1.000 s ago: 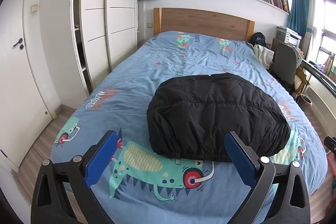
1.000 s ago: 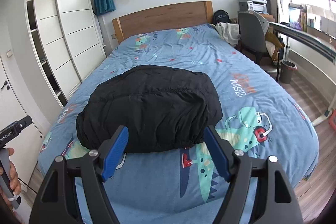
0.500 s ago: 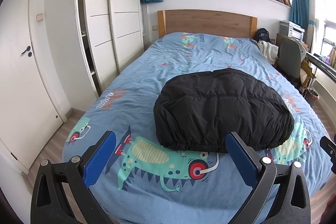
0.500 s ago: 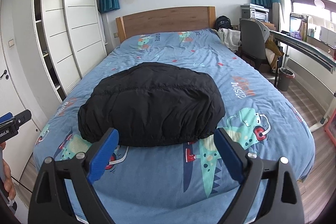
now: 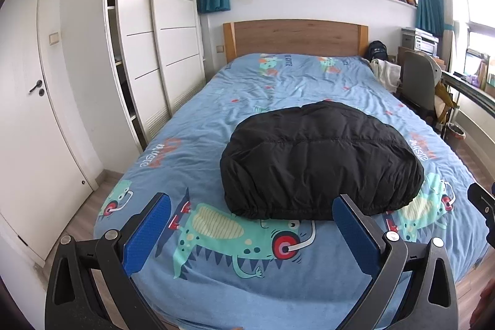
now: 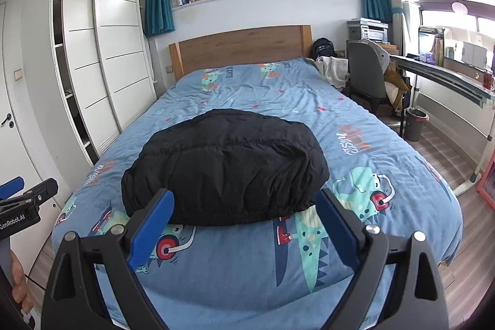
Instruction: Fold large clothes
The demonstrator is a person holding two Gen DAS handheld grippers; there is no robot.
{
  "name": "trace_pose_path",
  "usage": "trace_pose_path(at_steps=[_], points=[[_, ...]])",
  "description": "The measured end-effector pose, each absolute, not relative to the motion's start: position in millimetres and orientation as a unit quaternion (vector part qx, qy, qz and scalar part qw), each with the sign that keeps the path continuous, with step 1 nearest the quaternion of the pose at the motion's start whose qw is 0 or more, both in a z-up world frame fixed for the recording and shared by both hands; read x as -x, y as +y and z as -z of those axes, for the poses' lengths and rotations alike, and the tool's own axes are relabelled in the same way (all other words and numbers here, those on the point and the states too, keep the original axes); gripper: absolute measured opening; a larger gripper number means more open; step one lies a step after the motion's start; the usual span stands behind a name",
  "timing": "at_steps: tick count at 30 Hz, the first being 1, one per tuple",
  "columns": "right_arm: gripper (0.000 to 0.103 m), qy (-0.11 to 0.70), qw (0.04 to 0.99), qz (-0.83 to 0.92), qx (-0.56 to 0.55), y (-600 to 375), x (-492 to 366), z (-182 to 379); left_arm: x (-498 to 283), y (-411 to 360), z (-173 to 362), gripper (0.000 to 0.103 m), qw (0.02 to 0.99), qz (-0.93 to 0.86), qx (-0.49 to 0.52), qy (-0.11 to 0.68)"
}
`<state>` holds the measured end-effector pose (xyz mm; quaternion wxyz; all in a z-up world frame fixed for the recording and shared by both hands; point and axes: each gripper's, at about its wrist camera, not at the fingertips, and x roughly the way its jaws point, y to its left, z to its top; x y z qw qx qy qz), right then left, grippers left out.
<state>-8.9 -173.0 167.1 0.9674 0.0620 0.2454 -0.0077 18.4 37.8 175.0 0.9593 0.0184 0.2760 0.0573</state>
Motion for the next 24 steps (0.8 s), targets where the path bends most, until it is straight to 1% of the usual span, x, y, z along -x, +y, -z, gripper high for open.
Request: trace_pose_path(at_steps=[24], points=[[0.093,0.256,0.965,0.015,-0.056,-173.0,7.4,-157.0,-17.0,27.0,-175.6,0.102,0.961,-0.045,-0.017,0.274]])
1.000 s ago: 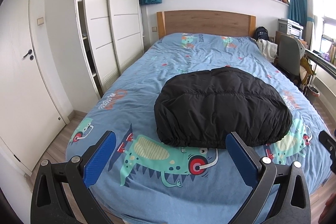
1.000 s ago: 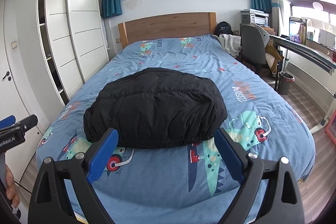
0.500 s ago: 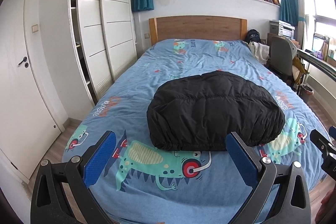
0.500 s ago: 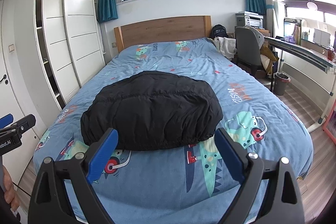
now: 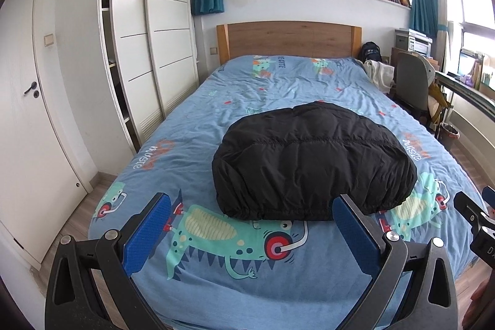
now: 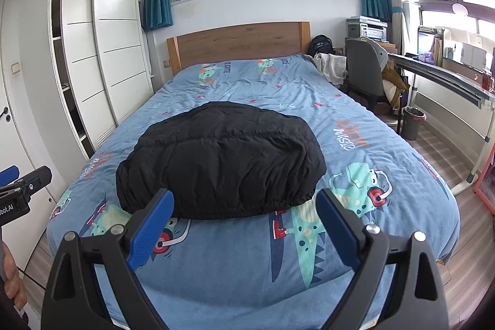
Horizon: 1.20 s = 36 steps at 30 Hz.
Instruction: Fold large clothes
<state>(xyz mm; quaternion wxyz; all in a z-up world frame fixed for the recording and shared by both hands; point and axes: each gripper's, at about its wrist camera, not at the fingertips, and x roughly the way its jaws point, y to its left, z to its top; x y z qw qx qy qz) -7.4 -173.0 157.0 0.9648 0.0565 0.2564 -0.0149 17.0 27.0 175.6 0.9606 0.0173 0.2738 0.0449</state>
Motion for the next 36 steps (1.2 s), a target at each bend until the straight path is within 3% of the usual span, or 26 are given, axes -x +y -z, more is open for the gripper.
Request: trace_pose_path(at_steps=[36], points=[[0.093,0.257,0.965,0.015,-0.057,-179.2,8.8,-156.7,-19.4,24.2,-167.6,0.102,0.956,-0.039,-0.017,0.29]])
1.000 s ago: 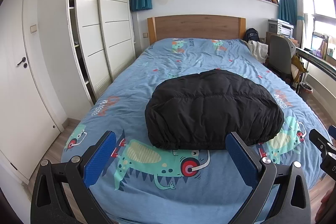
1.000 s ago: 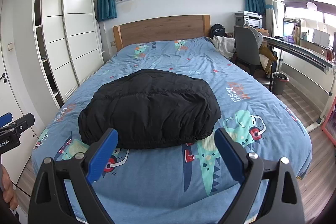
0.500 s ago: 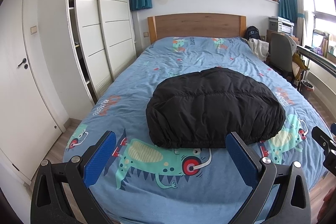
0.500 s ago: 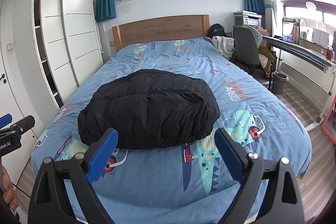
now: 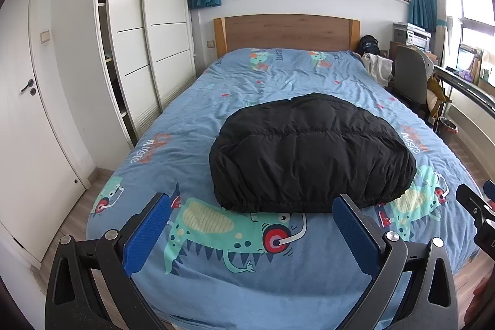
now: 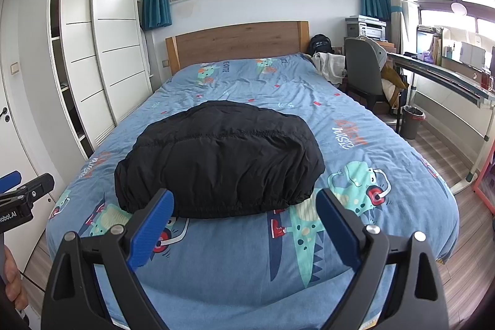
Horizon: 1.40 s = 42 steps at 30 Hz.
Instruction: Fold large clothes
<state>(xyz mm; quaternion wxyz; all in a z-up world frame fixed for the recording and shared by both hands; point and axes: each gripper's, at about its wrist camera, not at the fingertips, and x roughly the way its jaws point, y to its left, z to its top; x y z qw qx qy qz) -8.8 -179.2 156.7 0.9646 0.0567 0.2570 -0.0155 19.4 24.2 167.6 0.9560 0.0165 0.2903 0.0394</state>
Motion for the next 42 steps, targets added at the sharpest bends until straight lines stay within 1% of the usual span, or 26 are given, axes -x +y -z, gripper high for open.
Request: trace_pose_path(at_steps=[42], points=[[0.093,0.253,0.966,0.016,-0.052,-178.1,6.7,-158.8,-23.5,31.8,-167.1,0.102,0.955,-0.035,-0.026,0.292]])
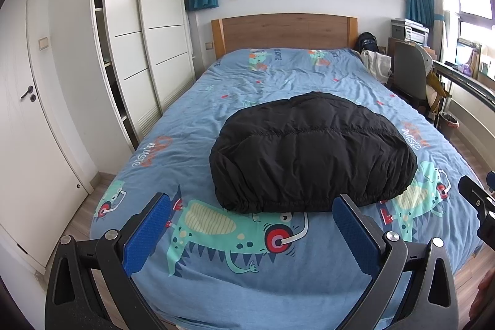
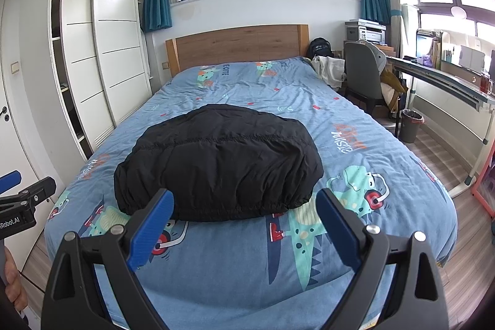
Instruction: Fold large clothes
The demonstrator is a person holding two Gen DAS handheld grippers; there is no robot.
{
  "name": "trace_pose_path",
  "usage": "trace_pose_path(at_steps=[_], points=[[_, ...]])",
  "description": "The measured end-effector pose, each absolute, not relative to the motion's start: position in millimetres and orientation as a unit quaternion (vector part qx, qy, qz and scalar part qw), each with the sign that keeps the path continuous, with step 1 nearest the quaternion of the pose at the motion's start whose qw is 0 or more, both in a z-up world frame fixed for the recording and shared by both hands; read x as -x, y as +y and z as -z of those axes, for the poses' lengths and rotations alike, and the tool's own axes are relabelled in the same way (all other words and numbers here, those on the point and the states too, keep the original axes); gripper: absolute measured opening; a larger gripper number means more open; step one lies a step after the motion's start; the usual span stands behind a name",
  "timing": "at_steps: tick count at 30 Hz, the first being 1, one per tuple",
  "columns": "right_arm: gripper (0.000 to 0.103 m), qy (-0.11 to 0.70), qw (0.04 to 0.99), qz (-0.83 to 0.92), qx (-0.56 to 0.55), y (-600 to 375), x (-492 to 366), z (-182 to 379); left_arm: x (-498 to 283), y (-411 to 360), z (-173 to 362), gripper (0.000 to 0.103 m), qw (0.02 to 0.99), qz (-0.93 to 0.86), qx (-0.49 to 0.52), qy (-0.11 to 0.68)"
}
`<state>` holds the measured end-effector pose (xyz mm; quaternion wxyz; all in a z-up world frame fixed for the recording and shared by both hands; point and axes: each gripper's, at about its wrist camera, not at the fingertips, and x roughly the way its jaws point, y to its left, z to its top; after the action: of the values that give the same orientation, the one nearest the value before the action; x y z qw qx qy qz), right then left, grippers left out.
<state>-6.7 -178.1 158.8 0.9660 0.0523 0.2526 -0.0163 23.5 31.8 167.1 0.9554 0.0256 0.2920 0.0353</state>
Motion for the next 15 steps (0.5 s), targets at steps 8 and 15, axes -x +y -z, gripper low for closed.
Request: trace_pose_path(at_steps=[8,15], points=[[0.093,0.254,0.966,0.016,-0.052,-178.7,6.3,-158.5,-24.5,32.4,-166.3,0.102,0.955,-0.029,-0.023,0.295],[0.093,0.254,0.966,0.017,-0.052,-178.8,8.0,-158.7,-24.3,32.9,-165.5,0.102,0.954,-0.031,-0.023,0.296]])
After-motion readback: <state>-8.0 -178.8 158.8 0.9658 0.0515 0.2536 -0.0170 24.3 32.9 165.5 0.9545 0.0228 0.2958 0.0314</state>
